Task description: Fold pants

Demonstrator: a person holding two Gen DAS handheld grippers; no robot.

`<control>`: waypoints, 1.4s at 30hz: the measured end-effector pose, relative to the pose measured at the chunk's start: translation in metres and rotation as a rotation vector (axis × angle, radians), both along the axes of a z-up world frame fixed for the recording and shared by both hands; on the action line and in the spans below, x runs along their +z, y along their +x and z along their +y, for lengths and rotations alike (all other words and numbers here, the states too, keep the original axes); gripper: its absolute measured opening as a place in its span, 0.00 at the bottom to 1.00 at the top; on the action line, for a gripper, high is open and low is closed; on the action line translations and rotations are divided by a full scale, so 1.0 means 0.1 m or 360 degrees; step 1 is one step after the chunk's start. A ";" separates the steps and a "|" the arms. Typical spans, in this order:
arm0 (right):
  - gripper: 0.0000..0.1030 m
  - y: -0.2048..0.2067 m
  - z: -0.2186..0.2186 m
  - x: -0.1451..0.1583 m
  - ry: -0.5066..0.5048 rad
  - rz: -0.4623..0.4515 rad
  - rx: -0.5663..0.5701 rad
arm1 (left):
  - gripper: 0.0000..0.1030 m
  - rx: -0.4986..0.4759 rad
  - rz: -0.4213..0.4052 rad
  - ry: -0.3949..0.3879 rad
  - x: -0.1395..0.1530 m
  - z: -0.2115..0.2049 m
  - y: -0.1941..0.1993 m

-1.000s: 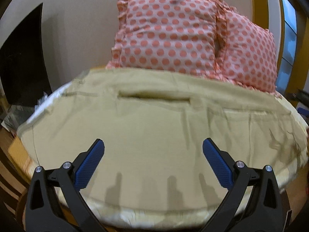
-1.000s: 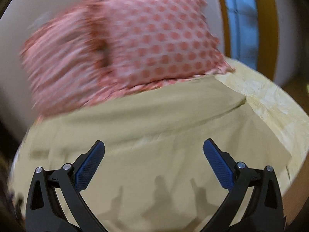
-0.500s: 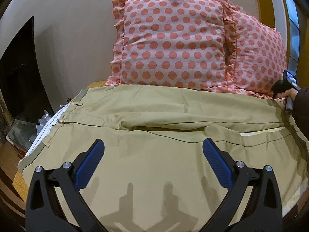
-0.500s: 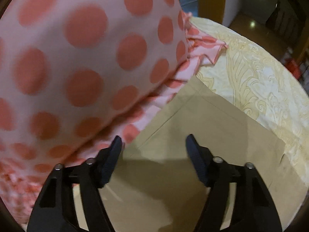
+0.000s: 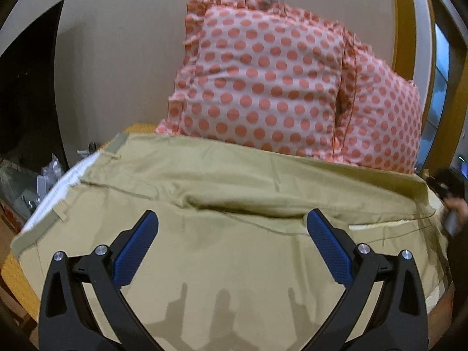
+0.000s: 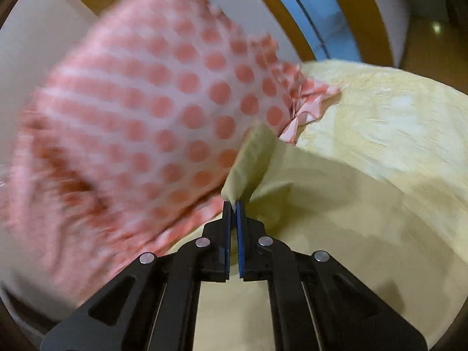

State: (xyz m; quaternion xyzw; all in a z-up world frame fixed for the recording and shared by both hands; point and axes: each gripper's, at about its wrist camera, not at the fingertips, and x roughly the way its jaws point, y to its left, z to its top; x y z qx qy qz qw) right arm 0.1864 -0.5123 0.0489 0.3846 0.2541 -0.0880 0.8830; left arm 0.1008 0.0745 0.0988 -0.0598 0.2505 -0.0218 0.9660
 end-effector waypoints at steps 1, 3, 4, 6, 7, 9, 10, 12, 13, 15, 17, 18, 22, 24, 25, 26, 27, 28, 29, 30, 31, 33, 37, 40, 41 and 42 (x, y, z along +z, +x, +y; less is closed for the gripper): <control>0.04 -0.22 0.10 0.08 0.0033 -0.0048 0.0021 | 0.98 -0.0017 -0.0013 -0.0010 0.03 0.03 0.00; 0.04 -0.86 0.18 0.02 0.0138 -0.0120 0.0036 | 0.98 -0.0076 -0.0048 -0.0070 0.10 0.11 0.04; 0.04 -1.07 0.24 0.00 0.0183 -0.0104 0.0020 | 0.98 -0.0109 -0.0063 -0.0127 0.14 0.17 0.08; 0.04 -1.33 0.27 -0.18 0.0302 -0.0040 -0.0014 | 0.98 -0.0125 -0.0052 -0.0235 0.17 0.27 0.22; 0.04 -1.35 0.26 -0.25 0.0352 -0.0010 -0.0015 | 0.98 -0.0125 -0.0029 -0.0283 0.17 0.31 0.31; 0.05 -1.40 0.21 -0.39 0.0438 0.0037 0.0010 | 0.98 -0.0134 0.0040 -0.0378 0.15 0.40 0.55; 0.07 -1.43 0.21 -0.42 0.0459 0.0068 0.0000 | 0.98 -0.0127 0.0074 -0.0405 0.13 0.43 0.66; 0.29 -1.45 0.19 -0.44 0.0500 0.0092 -0.0013 | 0.98 -0.0089 0.0163 -0.0468 0.06 0.50 0.89; 0.49 -1.47 0.20 -0.47 0.0505 0.0093 -0.0023 | 0.98 -0.0073 0.0194 -0.0486 0.02 0.52 0.96; 0.53 -1.47 0.21 -0.45 0.0480 0.0079 -0.0042 | 0.98 -0.0033 0.0267 -0.0565 -0.09 0.58 1.13; 0.46 -1.43 0.19 -0.44 0.0440 0.0082 -0.0062 | 0.98 0.0003 0.0337 -0.0655 -0.18 0.64 1.29; 0.31 -1.39 0.18 -0.44 0.0391 0.0087 -0.0069 | 0.98 0.0029 0.0370 -0.0713 -0.23 0.68 1.39; 0.02 -1.34 0.06 -0.49 0.0467 -0.0042 -0.0060 | 0.93 0.0127 0.0467 -0.0873 -0.39 0.78 1.75; 0.02 -1.33 0.04 -0.45 0.0455 -0.0085 -0.0055 | 0.87 0.0164 0.0523 -0.0881 -0.46 0.79 1.95; 0.02 -1.31 0.04 -0.44 0.0459 -0.0093 -0.0050 | 0.83 0.0174 0.0553 -0.0870 -0.49 0.79 2.07; 0.02 -1.30 0.03 -0.42 0.0459 -0.0102 -0.0043 | 0.78 0.0197 0.0588 -0.0844 -0.53 0.80 2.18; 0.02 -1.28 0.01 -0.40 0.0459 -0.0119 -0.0035 | 0.76 0.0221 0.0610 -0.0831 -0.56 0.81 2.26; 0.02 -1.27 0.01 -0.39 0.0458 -0.0132 -0.0031 | 0.72 0.0253 0.0635 -0.0835 -0.61 0.83 2.37; 0.02 -1.27 0.00 -0.37 0.0455 -0.0140 -0.0028 | 0.65 0.0281 0.0666 -0.0873 -0.68 0.87 2.47; 0.02 -1.26 -0.01 -0.34 0.0450 -0.0152 -0.0025 | 0.58 0.0294 0.0683 -0.0903 -0.73 0.89 2.53; 0.02 -1.24 -0.01 -0.31 0.0440 -0.0162 -0.0022 | 0.37 0.0290 0.0695 -0.0945 -0.78 0.93 2.60; 0.02 -1.20 -0.02 -0.26 0.0426 -0.0180 -0.0016 | 0.05 0.0232 0.0710 -0.0982 -0.84 0.95 2.67; 0.02 -1.19 -0.08 -0.09 0.0373 -0.0227 -0.0012 | 0.03 0.0174 0.0532 -0.0864 -0.49 0.94 2.27; 0.02 -1.39 -0.15 0.05 0.0312 -0.0283 -0.0053 | 0.03 0.0096 0.0346 -0.0835 -0.14 0.97 1.62; 0.02 -1.44 -0.17 0.07 0.0296 -0.0285 -0.0066 | 0.03 0.0073 0.0292 -0.0807 -0.05 0.97 1.29; 0.02 -1.51 -0.19 0.08 0.0278 -0.0281 -0.0083 | 0.03 0.0064 0.0266 -0.0782 -0.04 0.94 0.98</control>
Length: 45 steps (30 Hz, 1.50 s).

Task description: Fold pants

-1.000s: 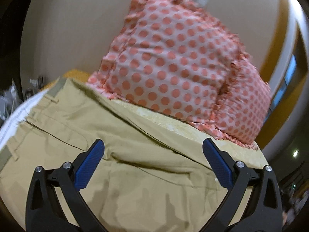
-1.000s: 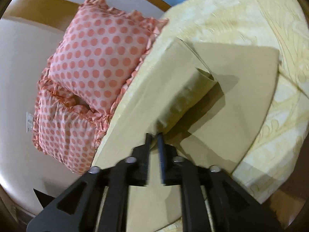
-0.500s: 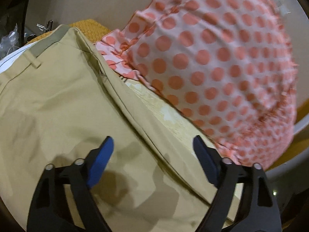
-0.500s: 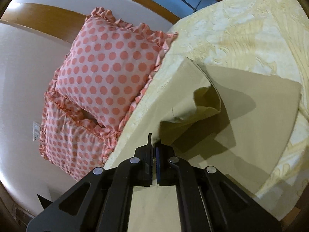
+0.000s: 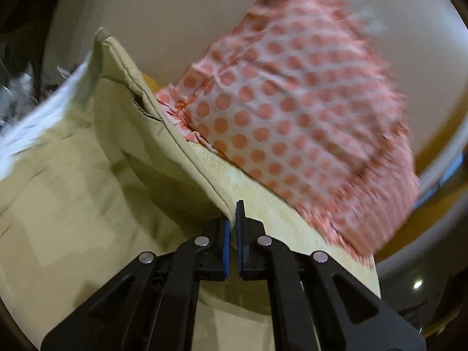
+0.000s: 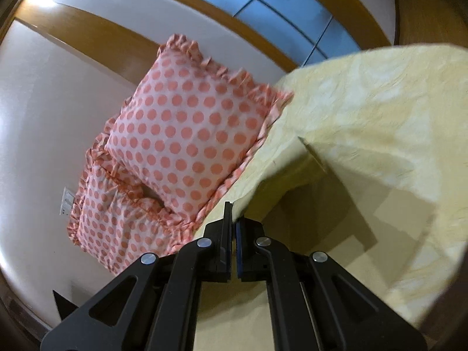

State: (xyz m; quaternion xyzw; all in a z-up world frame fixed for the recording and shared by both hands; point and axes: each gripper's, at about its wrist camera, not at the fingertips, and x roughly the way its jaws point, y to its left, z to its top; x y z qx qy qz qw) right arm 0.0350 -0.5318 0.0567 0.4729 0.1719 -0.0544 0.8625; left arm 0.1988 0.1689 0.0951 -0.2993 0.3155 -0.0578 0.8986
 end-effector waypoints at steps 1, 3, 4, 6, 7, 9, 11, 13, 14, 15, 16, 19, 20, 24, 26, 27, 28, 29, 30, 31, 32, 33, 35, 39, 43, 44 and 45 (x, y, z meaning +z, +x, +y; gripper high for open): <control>0.02 -0.09 -0.03 -0.02 -0.0010 0.0016 -0.0019 | 0.03 -0.0001 -0.0012 0.0007 -0.02 -0.02 -0.31; 0.02 -0.20 -0.05 -0.09 -0.0019 0.0049 -0.0045 | 0.04 0.0008 -0.0005 0.0010 -0.14 -0.06 -0.86; 0.02 -0.26 -0.08 -0.15 -0.0020 0.0076 -0.0061 | 0.04 0.0013 0.0009 0.0004 -0.21 -0.08 -1.05; 0.02 -0.35 -0.10 -0.27 0.0007 0.0118 -0.0085 | 0.04 0.0040 0.0048 -0.0034 -0.41 -0.07 -1.38; 0.02 -0.39 -0.11 -0.32 0.0008 0.0138 -0.0097 | 0.04 0.0049 0.0067 -0.0052 -0.50 -0.05 -1.48; 0.02 -0.45 -0.10 -0.39 -0.0013 0.0181 -0.0124 | 0.04 0.0073 0.0113 -0.0058 -0.68 -0.08 -1.64; 0.02 -0.50 -0.08 -0.45 -0.0045 0.0239 -0.0141 | 0.04 0.0084 0.0144 -0.0064 -0.84 -0.10 -1.69; 0.06 -0.53 -0.06 -0.48 -0.0096 0.0317 -0.0156 | 0.05 0.0080 0.0166 -0.0069 -0.96 -0.07 -1.73; 0.21 -0.56 -0.05 -0.48 -0.0122 0.0359 -0.0193 | 0.09 0.0088 0.0168 -0.0075 -1.01 -0.07 -1.75; 0.36 -0.59 -0.05 -0.48 -0.0134 0.0375 -0.0223 | 0.09 0.0092 0.0148 -0.0094 -1.03 -0.06 -1.77; 0.63 -0.66 -0.05 -0.48 -0.0155 0.0376 -0.0291 | 0.10 0.0094 0.0131 -0.0107 -1.05 -0.05 -1.80; 0.64 -0.70 -0.04 -0.49 -0.0245 0.0346 -0.0368 | 0.34 0.0112 0.0065 -0.0080 -1.01 -0.05 -1.86; 0.64 -0.68 -0.02 -0.50 -0.0267 0.0334 -0.0362 | 0.40 0.0114 0.0042 -0.0056 -0.99 -0.06 -1.88; 0.48 -0.56 0.12 -0.56 -0.0351 0.0304 -0.0274 | 0.46 0.0093 0.0017 -0.0021 -0.95 -0.10 -1.90; 0.27 -0.50 0.20 -0.60 -0.0394 0.0280 -0.0226 | 0.49 0.0088 0.0002 -0.0010 -0.93 -0.10 -1.92; 0.24 -0.48 0.23 -0.62 -0.0454 0.0282 -0.0237 | 0.50 0.0089 -0.0006 -0.0003 -0.92 -0.09 -1.94; 0.19 -0.48 0.26 -0.63 -0.0512 0.0293 -0.0259 | 0.51 0.0090 -0.0017 0.0005 -0.91 -0.08 -1.96; 0.13 -0.50 0.26 -0.64 -0.0539 0.0283 -0.0280 | 0.52 0.0092 -0.0035 0.0006 -0.90 -0.05 -1.99; 0.12 -0.52 0.24 -0.64 -0.0536 0.0275 -0.0277 | 0.53 0.0101 -0.0046 0.0001 -0.89 -0.04 -2.01; 0.05 -0.53 0.23 -0.63 -0.0532 0.0264 -0.0269 | 0.57 0.0129 -0.0070 -0.0009 -0.87 0.02 -2.06; 0.05 -0.52 0.24 -0.58 -0.0543 0.0215 -0.0231 | 0.61 0.0147 -0.0087 -0.0013 -0.87 0.05 -2.09; 0.05 -0.49 0.29 -0.50 -0.0591 0.0188 -0.0216 | 0.62 0.0189 -0.0113 -0.0016 -0.85 0.13 -2.13; 0.05 -0.39 0.48 -0.27 -0.0675 0.0091 -0.0122 | 0.65 0.0252 -0.0138 -0.0020 -0.84 0.23 -2.19; 0.05 -0.12 1.14 0.20 -0.0772 -0.0141 0.0184 | 0.67 0.0371 -0.0112 -0.0049 -0.89 0.48 -2.25; 0.05 0.22 2.35 0.53 -0.0806 -0.0395 0.0720 | 0.72 0.0450 -0.0108 -0.0105 -0.92 0.68 -2.30; 0.05 0.29 2.63 0.53 -0.0796 -0.0416 0.0853 | 0.74 0.0461 -0.0106 -0.0108 -0.92 0.71 -2.31; 0.05 0.38 3.05 0.48 -0.0783 -0.0419 0.1051 | 0.75 0.0471 -0.0104 -0.0114 -0.92 0.74 -2.30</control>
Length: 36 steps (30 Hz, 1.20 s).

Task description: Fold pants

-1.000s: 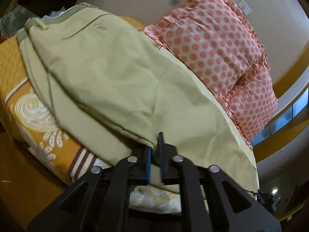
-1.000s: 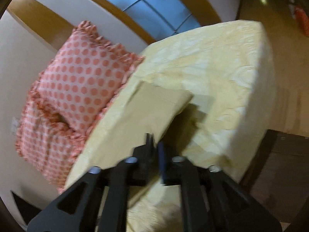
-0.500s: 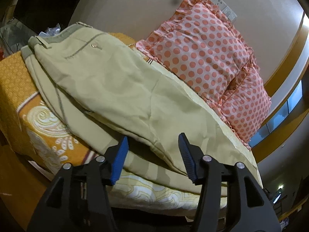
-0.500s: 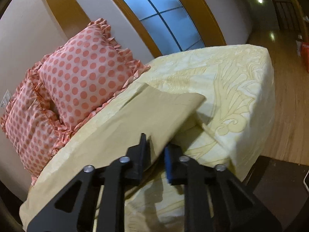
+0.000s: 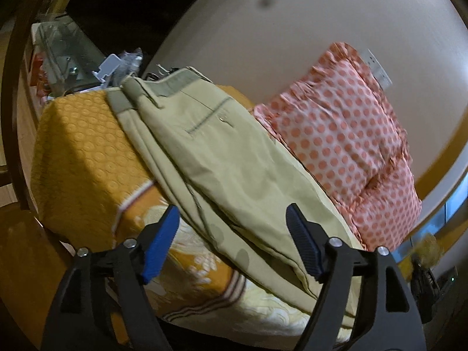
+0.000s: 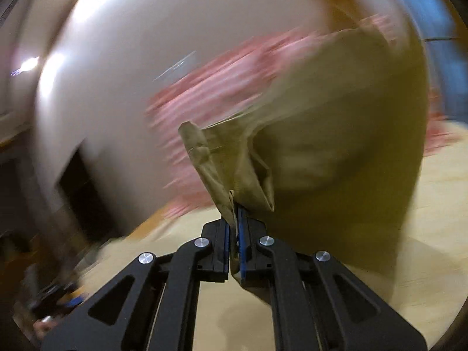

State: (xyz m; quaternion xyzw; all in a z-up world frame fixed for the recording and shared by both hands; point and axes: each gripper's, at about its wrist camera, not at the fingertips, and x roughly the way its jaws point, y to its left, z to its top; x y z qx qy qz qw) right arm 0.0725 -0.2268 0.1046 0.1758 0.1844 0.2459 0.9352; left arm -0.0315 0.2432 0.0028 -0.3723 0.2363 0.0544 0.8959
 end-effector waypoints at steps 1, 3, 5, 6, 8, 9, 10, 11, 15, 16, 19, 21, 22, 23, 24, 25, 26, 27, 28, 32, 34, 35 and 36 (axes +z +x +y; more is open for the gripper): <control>0.05 0.04 0.30 -0.07 -0.0040 0.0053 0.0125 | 0.77 0.0007 0.0012 -0.0011 -0.01 0.04 0.01; 0.06 0.13 1.01 -0.37 -0.0248 0.0250 0.0400 | 0.79 -0.0008 0.0030 -0.0048 -0.02 0.09 0.05; 0.16 0.14 1.39 -0.63 -0.0415 0.0435 0.0572 | 0.82 0.0000 0.0026 -0.0057 -0.02 0.13 0.06; 0.22 0.12 1.52 -0.77 -0.0463 0.0540 0.0635 | 0.83 0.0010 0.0036 -0.0062 -0.02 0.16 0.09; 0.53 0.04 1.51 -0.82 -0.0427 0.0533 0.0646 | 0.84 0.0014 0.0041 -0.0089 -0.02 0.21 0.13; 0.63 0.00 1.46 -0.80 -0.0393 0.0500 0.0650 | 0.85 0.0029 0.0051 -0.0104 -0.02 0.25 0.16; 0.79 -0.06 1.35 -0.75 -0.0345 0.0452 0.0633 | 0.85 0.0040 0.0064 -0.0106 -0.01 0.27 0.19; 0.81 -0.11 1.27 -0.71 -0.0310 0.0411 0.0611 | 0.85 0.0056 0.0079 -0.0109 0.00 0.30 0.22; 0.81 -0.20 0.93 -0.58 -0.0199 0.0341 0.0511 | 0.85 0.0146 0.0117 -0.0143 0.01 0.46 0.33; 0.81 -0.20 0.86 -0.55 -0.0178 0.0339 0.0495 | 0.85 0.0161 0.0122 -0.0153 0.01 0.50 0.36; 0.82 -0.25 0.70 -0.55 -0.0115 0.0329 0.0453 | 0.83 0.0200 0.0154 -0.0176 0.03 0.62 0.47; 0.83 -0.27 0.70 -0.56 -0.0093 0.0326 0.0450 | 0.77 0.0228 0.0189 -0.0183 0.03 0.67 0.54; 0.83 -0.26 0.71 -0.57 -0.0087 0.0326 0.0447 | 0.50 0.0228 0.0218 -0.0194 0.02 0.69 0.59; 0.83 -0.27 0.70 -0.58 -0.0079 0.0327 0.0444 | 0.13 0.0228 0.0257 -0.0186 0.00 0.71 0.64; 0.83 -0.26 0.70 -0.59 -0.0070 0.0329 0.0439 | 0.10 0.0226 0.0266 -0.0144 0.03 0.71 0.67; 0.83 -0.27 0.66 -0.62 -0.0056 0.0332 0.0425 | 0.08 0.0205 0.0261 -0.0086 0.09 0.68 0.70; 0.83 -0.24 0.63 -0.64 -0.0045 0.0333 0.0411 | 0.07 0.0190 0.0250 -0.0034 0.16 0.64 0.72; 0.83 -0.23 0.54 -0.65 -0.0025 0.0332 0.0381 | 0.07 0.0156 0.0201 0.0087 0.33 0.53 0.75; 0.83 -0.26 0.47 -0.64 -0.0007 0.0326 0.0347 | 0.06 0.0128 0.0160 0.0154 0.45 0.43 0.76; 0.84 -0.24 0.04 -0.60 0.0093 0.0295 0.0160 | 0.06 -0.0227 -0.0137 0.0500 1.20 -0.38 0.90; 0.84 -0.27 -0.18 -0.55 0.0135 0.0273 0.0052 | 0.06 -0.0451 -0.0252 0.0606 1.43 -0.86 0.95; 0.84 -0.28 -0.30 -0.53 0.0162 0.0262 0.0000 | 0.06 -0.0590 -0.0304 0.0657 1.52 -1.14 0.96; 0.85 -0.30 -0.41 -0.51 0.0191 0.0254 -0.0046 | 0.06 -0.0812 -0.0367 0.0746 1.59 -1.59 0.96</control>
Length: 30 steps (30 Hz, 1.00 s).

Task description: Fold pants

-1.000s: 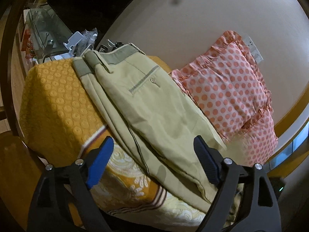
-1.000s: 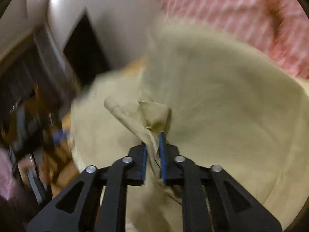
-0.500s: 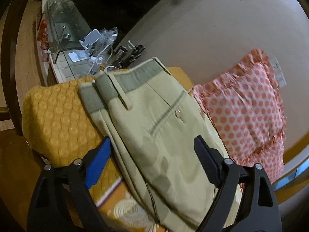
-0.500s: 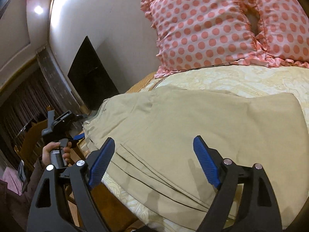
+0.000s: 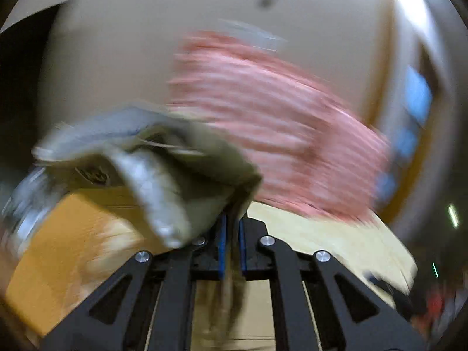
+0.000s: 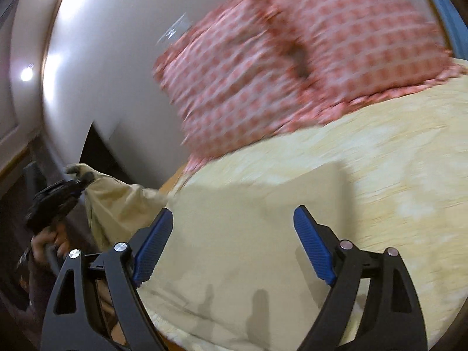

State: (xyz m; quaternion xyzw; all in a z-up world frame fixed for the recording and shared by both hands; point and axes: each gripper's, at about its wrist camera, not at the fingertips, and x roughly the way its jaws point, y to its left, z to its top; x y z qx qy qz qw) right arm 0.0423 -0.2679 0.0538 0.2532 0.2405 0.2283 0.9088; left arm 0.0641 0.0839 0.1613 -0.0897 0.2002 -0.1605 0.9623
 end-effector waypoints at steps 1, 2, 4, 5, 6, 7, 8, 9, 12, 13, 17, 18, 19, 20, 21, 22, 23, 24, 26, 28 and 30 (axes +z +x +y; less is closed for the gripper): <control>0.87 -0.04 -0.16 0.03 0.0039 -0.0009 -0.0075 | 0.06 -0.0107 -0.0008 0.0052 0.00 -0.24 -0.01; 0.88 -0.05 -0.25 0.02 0.0064 -0.0009 -0.0111 | 0.07 -0.0247 -0.0002 0.0118 -0.05 -0.55 -0.02; 0.89 -0.09 -0.49 0.02 0.0160 0.0007 -0.0197 | 0.07 -0.0567 0.0112 0.0225 -0.32 -1.19 -0.03; 0.90 -0.10 -0.57 0.00 0.0197 0.0021 -0.0224 | 0.07 -0.0688 0.0199 0.0289 -0.52 -1.45 -0.03; 0.90 -0.11 -0.65 -0.03 0.0240 0.0040 -0.0248 | 0.07 -0.0751 0.0269 0.0342 -0.69 -1.62 -0.03; 0.90 -0.10 -0.72 -0.07 0.0291 0.0075 -0.0263 | 0.08 -0.0804 0.0345 0.0406 -0.90 -1.77 -0.04; 0.90 -0.08 -0.76 -0.12 0.0335 0.0111 -0.0256 | 0.08 -0.0837 0.0386 0.0443 -1.03 -1.85 -0.06; 0.90 -0.05 -0.79 -0.17 0.0373 0.0147 -0.0241 | 0.09 -0.0892 0.0445 0.0456 -1.18 -1.91 -0.10; 0.90 0.10 -0.75 -0.28 0.0372 0.0281 -0.0200 | 0.10 -0.0955 0.0507 0.0264 -1.18 -1.73 -0.18; 0.90 0.17 -0.71 -0.30 0.0331 0.0325 -0.0184 | 0.14 -0.0932 0.0487 0.0177 -1.08 -1.57 -0.18; 0.84 0.46 -0.50 -0.36 0.0151 0.0462 -0.0102 | 0.54 -0.0569 0.0425 -0.0112 -0.77 -0.59 0.04; 0.82 0.51 -0.45 -0.37 0.0109 0.0482 -0.0092 | 0.53 -0.0483 0.0462 -0.0119 -0.78 -0.43 0.15; 0.78 0.60 -0.38 -0.39 0.0034 0.0524 -0.0079 | 0.53 -0.0380 0.0524 -0.0116 -0.84 -0.24 0.30; 0.75 0.67 -0.33 -0.43 -0.0015 0.0560 -0.0065 | 0.53 -0.0292 0.0595 -0.0116 -0.93 -0.06 0.45; 0.74 0.74 -0.27 -0.42 -0.0073 0.0548 -0.0070 | 0.53 -0.0240 0.0660 -0.0127 -1.00 0.06 0.56; 0.74 0.77 -0.24 -0.42 -0.0114 0.0557 -0.0066 | 0.53 -0.0226 0.0704 -0.0142 -1.08 0.13 0.67; 0.72 0.79 -0.21 -0.42 -0.0137 0.0557 -0.0070 | 0.53 -0.0231 0.0754 -0.0164 -1.16 0.17 0.73; 0.71 0.82 -0.19 -0.42 -0.0147 0.0566 -0.0063 | 0.53 -0.0239 0.0828 -0.0186 -1.25 0.23 0.84; 0.66 0.85 -0.14 -0.42 -0.0196 0.0567 -0.0031 | 0.55 -0.0258 0.0880 -0.0179 -1.32 0.18 0.91; 0.58 0.84 -0.13 -0.43 -0.0251 0.0558 -0.0006 | 0.60 -0.0279 0.0894 -0.0156 -1.34 0.13 0.88; 0.47 0.83 -0.15 -0.43 -0.0275 0.0544 0.0005 | 0.64 -0.0290 0.0896 -0.0096 -1.33 0.09 0.87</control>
